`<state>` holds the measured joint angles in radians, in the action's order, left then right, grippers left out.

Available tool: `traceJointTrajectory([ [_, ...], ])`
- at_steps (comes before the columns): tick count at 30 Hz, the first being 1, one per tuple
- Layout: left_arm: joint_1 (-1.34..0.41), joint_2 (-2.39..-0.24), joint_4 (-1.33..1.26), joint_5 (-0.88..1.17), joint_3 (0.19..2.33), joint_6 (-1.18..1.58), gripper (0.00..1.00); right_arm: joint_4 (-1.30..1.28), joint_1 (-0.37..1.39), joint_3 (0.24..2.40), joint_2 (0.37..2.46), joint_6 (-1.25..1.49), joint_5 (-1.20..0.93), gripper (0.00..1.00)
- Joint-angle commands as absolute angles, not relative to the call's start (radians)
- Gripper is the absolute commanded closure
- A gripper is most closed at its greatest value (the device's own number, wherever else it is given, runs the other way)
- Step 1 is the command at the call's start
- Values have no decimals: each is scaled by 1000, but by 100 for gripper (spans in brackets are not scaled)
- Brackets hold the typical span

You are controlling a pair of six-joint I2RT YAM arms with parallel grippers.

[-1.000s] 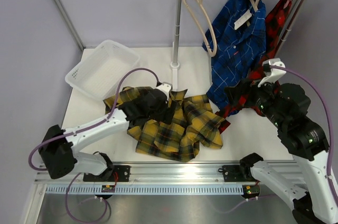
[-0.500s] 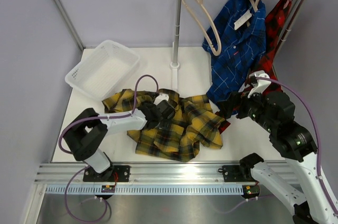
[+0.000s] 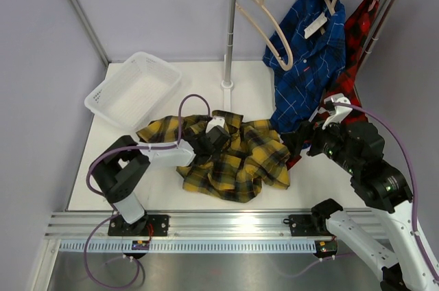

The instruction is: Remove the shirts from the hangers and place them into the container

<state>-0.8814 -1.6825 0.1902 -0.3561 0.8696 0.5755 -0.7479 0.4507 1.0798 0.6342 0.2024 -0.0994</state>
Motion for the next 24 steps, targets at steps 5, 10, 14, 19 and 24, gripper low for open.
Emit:
traceJointTrajectory([
  [5,-876,-1600,248,-184,810,532,100,-718,448,1071,611,179,-124,2],
  [10,-874,-1301,421,-231,946,497,100,-710,449,1063,603,179,-126,2],
  [14,-855,-1140,601,-340,1216,408,100,-715,448,1062,588,181,-126,2],
  [19,-756,-1106,681,-360,1480,339,100,-715,449,1057,572,186,-135,2],
  [24,-592,-1160,709,-387,1734,272,100,-704,448,1043,560,199,-147,3],
])
